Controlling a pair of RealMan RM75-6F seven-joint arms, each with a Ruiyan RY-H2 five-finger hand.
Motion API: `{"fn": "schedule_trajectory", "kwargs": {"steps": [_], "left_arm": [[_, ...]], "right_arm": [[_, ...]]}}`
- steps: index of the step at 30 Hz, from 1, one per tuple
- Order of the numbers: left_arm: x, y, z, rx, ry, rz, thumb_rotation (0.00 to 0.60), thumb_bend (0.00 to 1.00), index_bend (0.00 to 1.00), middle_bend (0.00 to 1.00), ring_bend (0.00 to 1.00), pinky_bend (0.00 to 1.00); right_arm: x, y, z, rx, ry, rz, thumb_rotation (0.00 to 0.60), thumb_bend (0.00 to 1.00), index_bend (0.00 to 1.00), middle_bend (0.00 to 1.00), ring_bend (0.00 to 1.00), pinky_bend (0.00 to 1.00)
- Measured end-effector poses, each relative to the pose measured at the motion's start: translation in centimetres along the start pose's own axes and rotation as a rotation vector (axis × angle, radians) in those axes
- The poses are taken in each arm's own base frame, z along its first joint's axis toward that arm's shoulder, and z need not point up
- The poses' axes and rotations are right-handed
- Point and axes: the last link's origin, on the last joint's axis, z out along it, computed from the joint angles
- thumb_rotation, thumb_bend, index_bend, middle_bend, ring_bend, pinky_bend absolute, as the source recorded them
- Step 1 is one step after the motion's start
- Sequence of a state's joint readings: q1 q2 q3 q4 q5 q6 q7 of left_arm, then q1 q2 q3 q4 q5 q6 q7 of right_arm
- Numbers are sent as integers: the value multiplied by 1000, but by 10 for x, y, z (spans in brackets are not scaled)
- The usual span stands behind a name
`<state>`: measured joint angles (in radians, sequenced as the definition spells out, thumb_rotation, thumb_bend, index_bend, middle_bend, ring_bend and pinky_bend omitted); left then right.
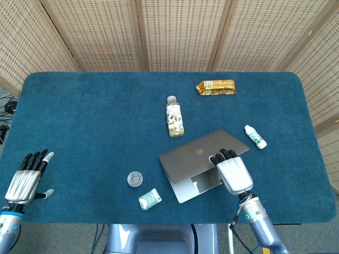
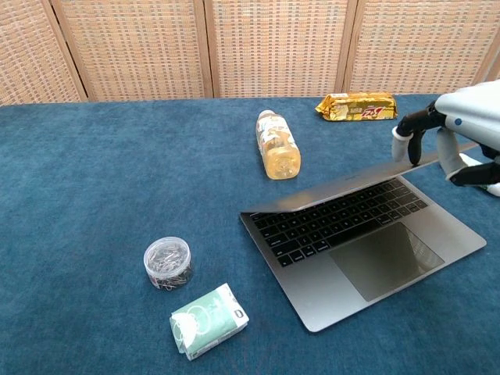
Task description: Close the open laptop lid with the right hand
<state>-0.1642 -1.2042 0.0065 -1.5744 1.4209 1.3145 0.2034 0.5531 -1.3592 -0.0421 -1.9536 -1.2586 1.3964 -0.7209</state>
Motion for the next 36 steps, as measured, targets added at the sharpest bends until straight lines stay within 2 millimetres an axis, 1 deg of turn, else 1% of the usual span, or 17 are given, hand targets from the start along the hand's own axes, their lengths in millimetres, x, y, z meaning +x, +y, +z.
{"fn": "schedule_trajectory", "kwargs": {"steps": [5, 11, 15, 25, 36], "left_arm": [[1, -1, 0, 4, 3, -3, 600, 98, 0, 0, 0, 0], [2, -3, 1, 8, 3, -6, 600, 99, 0, 0, 0, 0], [2, -3, 0, 11, 5, -7, 600, 99, 0, 0, 0, 0], [2, -3, 1, 13, 6, -5, 600, 99, 0, 0, 0, 0], [5, -5, 0, 20, 16, -7, 600, 99, 0, 0, 0, 0]], "right_arm": [[-17, -7, -5, 7, -31, 55, 600, 1000, 370, 429, 255, 303], [-36, -11, -8, 6, -69, 79, 600, 1000, 370, 428, 255, 303], [-44, -11, -11, 1, -83, 91, 600, 1000, 370, 428, 255, 303], [-60, -6, -19, -27, -115, 121, 600, 1000, 370, 428, 255, 303], [-84, -9, -28, -32, -175, 145, 600, 1000, 369, 428, 255, 303]]}}
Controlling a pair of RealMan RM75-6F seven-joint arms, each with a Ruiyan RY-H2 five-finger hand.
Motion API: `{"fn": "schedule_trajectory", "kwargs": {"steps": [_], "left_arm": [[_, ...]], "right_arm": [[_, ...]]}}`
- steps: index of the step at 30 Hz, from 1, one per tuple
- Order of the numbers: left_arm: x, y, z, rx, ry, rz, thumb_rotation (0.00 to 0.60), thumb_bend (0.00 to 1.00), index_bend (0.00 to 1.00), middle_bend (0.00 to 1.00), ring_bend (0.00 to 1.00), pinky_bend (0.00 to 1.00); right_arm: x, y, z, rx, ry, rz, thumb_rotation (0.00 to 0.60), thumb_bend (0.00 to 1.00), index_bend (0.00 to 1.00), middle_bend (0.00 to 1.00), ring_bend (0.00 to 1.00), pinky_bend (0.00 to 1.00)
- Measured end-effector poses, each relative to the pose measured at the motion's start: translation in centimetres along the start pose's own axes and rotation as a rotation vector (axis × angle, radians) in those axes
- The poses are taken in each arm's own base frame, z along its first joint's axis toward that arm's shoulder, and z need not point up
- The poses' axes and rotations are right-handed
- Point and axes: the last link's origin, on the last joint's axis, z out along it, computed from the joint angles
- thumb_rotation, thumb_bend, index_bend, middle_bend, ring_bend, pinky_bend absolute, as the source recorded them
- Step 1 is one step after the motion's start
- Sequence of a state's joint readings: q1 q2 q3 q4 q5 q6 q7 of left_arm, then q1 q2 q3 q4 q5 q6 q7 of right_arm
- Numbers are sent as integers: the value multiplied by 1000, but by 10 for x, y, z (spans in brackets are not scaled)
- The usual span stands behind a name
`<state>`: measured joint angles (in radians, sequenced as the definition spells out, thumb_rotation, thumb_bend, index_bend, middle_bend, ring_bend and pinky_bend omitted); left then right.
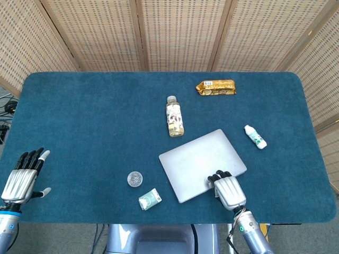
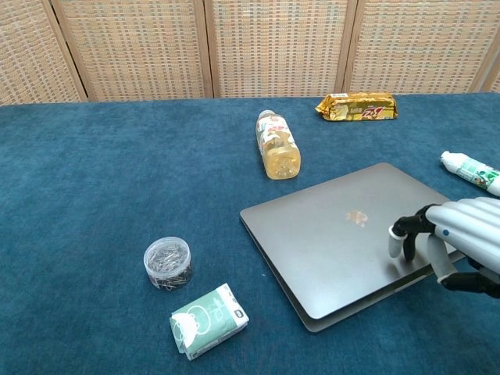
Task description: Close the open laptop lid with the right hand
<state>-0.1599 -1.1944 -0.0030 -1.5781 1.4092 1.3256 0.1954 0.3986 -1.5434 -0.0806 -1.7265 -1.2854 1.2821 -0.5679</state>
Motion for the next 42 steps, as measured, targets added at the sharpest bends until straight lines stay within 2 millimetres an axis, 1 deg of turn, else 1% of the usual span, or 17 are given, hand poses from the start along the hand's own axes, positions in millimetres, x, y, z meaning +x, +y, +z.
{"fn": "schedule_trajectory", "kwargs": {"steps": [8, 14, 19, 23, 25, 26, 27, 28, 30, 33, 34, 36, 38, 42], "left_arm": [[1, 0, 0, 3, 4, -2, 600, 99, 0, 0, 0, 0], [1, 0, 0, 2, 3, -1, 600, 99, 0, 0, 0, 0], [1, 0, 0, 3, 6, -2, 600, 99, 0, 0, 0, 0], [2, -1, 0, 6, 11, -6, 600, 99, 0, 0, 0, 0], [3, -2, 0, 8, 13, -7, 600, 99, 0, 0, 0, 0], [3, -2, 0, 9, 14, -8, 600, 99, 0, 0, 0, 0], [3, -2, 0, 10, 15, -9, 600, 99, 0, 0, 0, 0], [3, -2, 0, 11, 16, -10, 600, 99, 0, 0, 0, 0], [4, -2, 0, 12, 18, -12, 600, 98, 0, 0, 0, 0], [4, -2, 0, 12, 23, -14, 600, 98, 0, 0, 0, 0], [4, -2, 0, 13, 25, -15, 600, 98, 0, 0, 0, 0], [5, -2, 0, 14, 28, -15, 600, 97, 0, 0, 0, 0], [5, -3, 0, 16, 32, -16, 600, 96, 0, 0, 0, 0], [7, -4, 1, 25, 49, -22, 600, 93, 0, 0, 0, 0]], "right_arm": [[-10, -1, -2, 3, -17, 3, 600, 1000, 370, 428, 255, 303], [-10, -1, -2, 3, -11, 4, 600, 1000, 370, 423, 255, 303], [-6, 0, 0, 4, 7, -10, 600, 1000, 370, 407, 254, 303], [8, 5, 4, -11, 64, -36, 600, 997, 370, 392, 255, 303], [18, 9, 5, -17, 94, -46, 600, 947, 370, 374, 253, 303], [24, 12, 5, -22, 115, -52, 600, 880, 369, 356, 246, 303], [29, 14, 5, -26, 132, -58, 600, 788, 356, 328, 228, 303], [34, 17, 5, -29, 149, -66, 600, 716, 338, 300, 208, 303], [45, 24, 4, -36, 183, -83, 600, 502, 243, 197, 121, 291], [55, 33, 1, -45, 216, -100, 600, 285, 151, 75, 20, 233], [57, 36, 0, -50, 225, -101, 600, 245, 140, 50, 7, 223], [60, 40, -2, -57, 236, -100, 600, 194, 125, 18, 0, 199], [62, 45, -3, -67, 244, -100, 600, 163, 112, 1, 0, 167], [64, 61, -10, -102, 249, -88, 600, 156, 77, 0, 0, 95]]}}
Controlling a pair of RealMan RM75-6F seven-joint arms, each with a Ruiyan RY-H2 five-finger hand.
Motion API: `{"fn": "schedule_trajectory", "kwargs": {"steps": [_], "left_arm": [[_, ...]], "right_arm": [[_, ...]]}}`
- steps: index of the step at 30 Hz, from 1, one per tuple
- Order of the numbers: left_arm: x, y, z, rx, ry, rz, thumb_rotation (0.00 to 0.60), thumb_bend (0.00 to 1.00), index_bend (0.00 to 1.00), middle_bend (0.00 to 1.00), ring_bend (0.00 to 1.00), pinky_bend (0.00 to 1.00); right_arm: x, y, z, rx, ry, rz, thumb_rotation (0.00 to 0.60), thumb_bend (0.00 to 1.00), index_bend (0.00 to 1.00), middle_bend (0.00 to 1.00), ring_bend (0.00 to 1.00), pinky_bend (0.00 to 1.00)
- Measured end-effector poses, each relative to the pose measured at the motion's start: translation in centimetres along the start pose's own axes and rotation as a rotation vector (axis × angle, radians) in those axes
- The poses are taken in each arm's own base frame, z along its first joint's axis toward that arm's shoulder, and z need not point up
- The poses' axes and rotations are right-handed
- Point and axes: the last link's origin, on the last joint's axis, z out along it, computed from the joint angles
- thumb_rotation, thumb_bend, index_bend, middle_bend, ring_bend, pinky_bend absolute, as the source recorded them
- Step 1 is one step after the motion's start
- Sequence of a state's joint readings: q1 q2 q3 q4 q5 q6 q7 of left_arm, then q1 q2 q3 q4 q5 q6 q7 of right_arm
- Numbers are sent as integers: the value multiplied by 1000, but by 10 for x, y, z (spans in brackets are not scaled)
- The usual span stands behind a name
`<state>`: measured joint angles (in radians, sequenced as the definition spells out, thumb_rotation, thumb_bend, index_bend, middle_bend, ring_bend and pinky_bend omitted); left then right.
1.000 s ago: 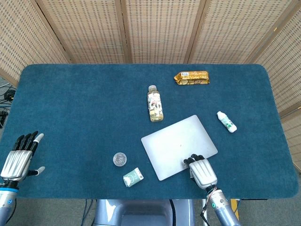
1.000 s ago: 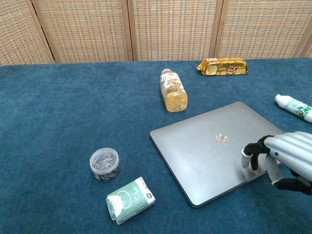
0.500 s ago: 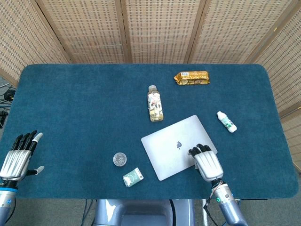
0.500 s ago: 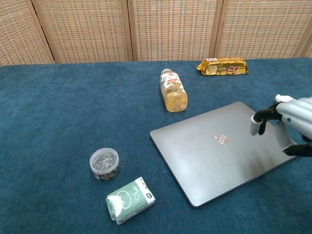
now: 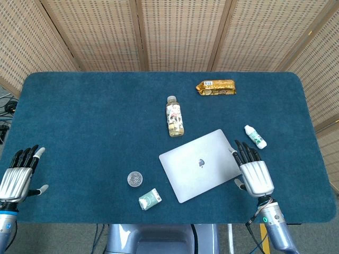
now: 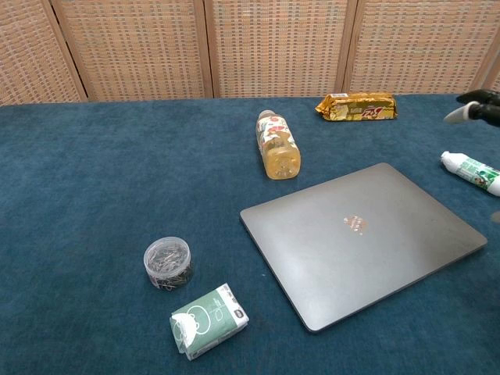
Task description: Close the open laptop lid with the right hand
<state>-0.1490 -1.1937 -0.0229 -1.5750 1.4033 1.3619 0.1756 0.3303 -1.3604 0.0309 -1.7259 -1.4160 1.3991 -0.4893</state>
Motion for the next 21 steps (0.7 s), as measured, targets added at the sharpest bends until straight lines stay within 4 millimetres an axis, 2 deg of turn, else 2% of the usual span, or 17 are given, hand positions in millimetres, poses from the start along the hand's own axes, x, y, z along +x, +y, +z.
{"fn": "schedule_trajectory", "kwargs": {"steps": [5, 12, 15, 21], "left_arm": [[2, -6, 2, 23, 19, -7, 600, 90, 0, 0, 0, 0], [4, -7, 2, 25, 43, -4, 600, 87, 0, 0, 0, 0], [4, -7, 3, 25, 45, -1, 600, 88, 0, 0, 0, 0], [5, -7, 2, 24, 55, 4, 600, 88, 0, 0, 0, 0]], "right_arm": [[-4, 32, -17, -60, -24, 9, 600, 131, 14, 0, 0, 23], [-12, 66, -43, -106, -39, 42, 600, 131, 8, 0, 0, 12], [-12, 75, -52, -106, -20, 45, 600, 131, 8, 0, 0, 12], [-5, 81, -56, -106, 25, 55, 600, 131, 8, 0, 0, 12]]}}
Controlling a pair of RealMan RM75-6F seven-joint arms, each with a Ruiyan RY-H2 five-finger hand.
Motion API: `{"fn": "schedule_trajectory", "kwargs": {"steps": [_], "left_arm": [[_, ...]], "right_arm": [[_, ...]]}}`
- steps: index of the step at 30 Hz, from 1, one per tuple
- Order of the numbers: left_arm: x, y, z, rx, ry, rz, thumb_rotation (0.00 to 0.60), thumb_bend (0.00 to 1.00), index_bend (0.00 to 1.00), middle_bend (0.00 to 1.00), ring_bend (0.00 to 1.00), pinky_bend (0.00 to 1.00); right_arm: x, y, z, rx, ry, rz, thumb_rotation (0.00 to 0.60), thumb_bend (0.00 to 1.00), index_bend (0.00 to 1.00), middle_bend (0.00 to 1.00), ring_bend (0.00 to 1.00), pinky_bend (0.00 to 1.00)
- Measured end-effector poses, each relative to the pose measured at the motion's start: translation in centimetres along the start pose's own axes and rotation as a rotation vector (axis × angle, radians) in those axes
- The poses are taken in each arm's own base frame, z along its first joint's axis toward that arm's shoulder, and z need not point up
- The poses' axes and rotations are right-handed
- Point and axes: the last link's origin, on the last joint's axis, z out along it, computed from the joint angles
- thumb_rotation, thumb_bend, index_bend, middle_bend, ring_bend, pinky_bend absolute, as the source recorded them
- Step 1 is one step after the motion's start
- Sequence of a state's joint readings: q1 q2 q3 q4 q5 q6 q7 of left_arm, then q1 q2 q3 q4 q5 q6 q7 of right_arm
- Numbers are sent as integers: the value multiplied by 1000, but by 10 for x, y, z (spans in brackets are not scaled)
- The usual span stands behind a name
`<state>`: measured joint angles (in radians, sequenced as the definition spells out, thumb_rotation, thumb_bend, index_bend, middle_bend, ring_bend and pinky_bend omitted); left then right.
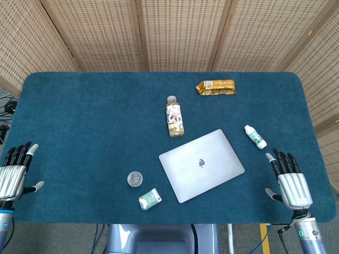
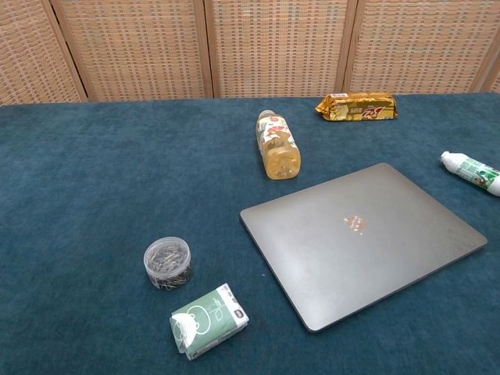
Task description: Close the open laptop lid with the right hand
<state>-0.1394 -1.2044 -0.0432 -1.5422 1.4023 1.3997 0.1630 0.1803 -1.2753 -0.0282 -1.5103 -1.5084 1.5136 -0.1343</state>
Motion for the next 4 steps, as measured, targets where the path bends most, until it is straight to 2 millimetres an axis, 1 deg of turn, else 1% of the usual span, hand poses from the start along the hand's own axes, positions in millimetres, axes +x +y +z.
{"fn": "schedule_trajectory", "kwargs": {"steps": [4], "left_arm": [[0, 0, 0, 0, 0, 1, 600, 89, 0, 0, 0, 0]], "right_arm": [[3, 4, -1, -11, 2, 12, 600, 131, 8, 0, 0, 12]]}}
